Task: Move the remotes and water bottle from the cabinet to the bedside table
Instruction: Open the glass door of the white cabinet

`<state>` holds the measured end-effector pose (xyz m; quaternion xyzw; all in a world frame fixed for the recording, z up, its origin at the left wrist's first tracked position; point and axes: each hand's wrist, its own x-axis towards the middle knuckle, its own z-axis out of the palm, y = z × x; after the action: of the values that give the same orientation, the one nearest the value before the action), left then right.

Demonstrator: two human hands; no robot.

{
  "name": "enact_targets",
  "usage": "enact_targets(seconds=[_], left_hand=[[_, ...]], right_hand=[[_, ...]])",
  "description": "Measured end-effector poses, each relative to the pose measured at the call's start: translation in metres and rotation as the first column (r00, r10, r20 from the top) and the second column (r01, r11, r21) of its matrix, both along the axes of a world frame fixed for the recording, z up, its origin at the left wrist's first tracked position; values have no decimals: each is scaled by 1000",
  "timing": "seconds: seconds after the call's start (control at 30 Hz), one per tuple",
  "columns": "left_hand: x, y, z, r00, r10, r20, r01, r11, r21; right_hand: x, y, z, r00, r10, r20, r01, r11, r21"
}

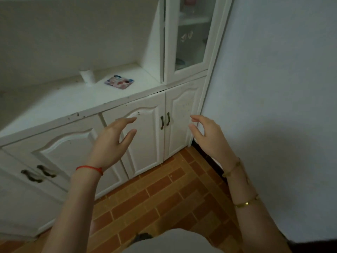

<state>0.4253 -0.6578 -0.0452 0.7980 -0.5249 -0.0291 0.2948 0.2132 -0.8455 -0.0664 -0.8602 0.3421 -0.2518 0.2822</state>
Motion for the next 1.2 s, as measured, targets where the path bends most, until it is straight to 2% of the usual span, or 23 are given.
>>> enact_targets(seconds=[0.37,0.6,0.83,0.93,1.07,1.2], left_hand=[[55,-104,-16,1000,-16,-25,16,1000,-15],[105,-169,-11,999,-6,-48,2,996,-91],[154,-240,21,997,-19,-70,2,973,-232],[174,-274,41,999,-16,-49,0,952,-308],[192,-312,72,997,-75,-6,67,922,-381],[202,-345,105,992,-126,32,127,880,-457]], right_hand=[[63,-91,-15,997,32,-68,-25,994,107],[109,-146,-15,999,-16,-32,20,992,128],[169,-199,28,996,-43,84,41,999,19],[195,-220,52,985,-34,167,48,995,-83],[220,-247,87,968,-19,251,75,974,-216],[238,-268,123,956,-6,293,78,970,-232]])
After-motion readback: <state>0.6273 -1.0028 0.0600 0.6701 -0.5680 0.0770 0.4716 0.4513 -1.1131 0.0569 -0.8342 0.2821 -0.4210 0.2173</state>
